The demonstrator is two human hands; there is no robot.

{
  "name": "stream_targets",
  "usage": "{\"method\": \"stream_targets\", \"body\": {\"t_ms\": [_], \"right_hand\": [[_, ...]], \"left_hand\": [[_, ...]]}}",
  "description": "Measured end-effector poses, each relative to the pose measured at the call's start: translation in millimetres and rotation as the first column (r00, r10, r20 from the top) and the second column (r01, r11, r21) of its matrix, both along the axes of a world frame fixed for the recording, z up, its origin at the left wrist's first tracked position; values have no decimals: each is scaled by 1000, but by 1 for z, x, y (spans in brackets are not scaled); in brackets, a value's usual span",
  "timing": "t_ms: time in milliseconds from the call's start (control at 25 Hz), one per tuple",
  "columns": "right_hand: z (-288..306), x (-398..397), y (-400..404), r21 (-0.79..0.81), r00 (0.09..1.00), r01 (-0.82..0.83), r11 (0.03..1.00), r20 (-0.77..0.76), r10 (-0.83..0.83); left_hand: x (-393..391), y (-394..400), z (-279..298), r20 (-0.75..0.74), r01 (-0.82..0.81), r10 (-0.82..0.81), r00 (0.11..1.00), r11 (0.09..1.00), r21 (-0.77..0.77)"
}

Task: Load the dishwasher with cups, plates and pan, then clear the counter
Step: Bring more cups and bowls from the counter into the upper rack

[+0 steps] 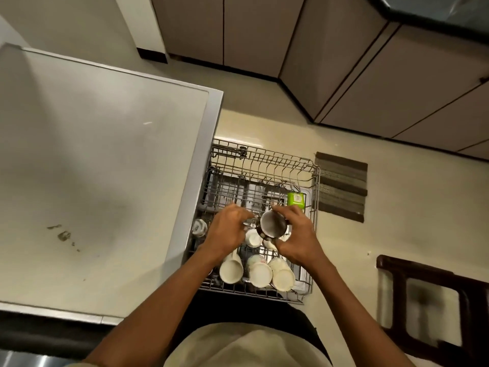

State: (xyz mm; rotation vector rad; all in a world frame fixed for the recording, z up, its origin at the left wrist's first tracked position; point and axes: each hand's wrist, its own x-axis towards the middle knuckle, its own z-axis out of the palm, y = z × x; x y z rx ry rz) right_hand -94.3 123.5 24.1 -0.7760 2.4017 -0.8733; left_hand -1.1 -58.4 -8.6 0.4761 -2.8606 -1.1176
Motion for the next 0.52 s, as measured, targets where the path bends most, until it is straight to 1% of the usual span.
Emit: {"method": "stream_targets", "body": {"t_ms": [200, 360, 520], "right_hand": [[-23, -19, -6, 106, 1000, 10, 994, -9, -9], [-48, -46, -11, 186, 999, 37, 982, -4, -37], [-79, -79, -13, 217, 997, 48, 975, 51, -61]], "left_hand": [[-26, 4, -25, 121, 4, -4, 993, 1000, -2], [-53, 3, -55, 185, 9, -6, 983, 1000, -18], [-83, 7, -82, 328, 47, -37, 944, 999, -20]]}}
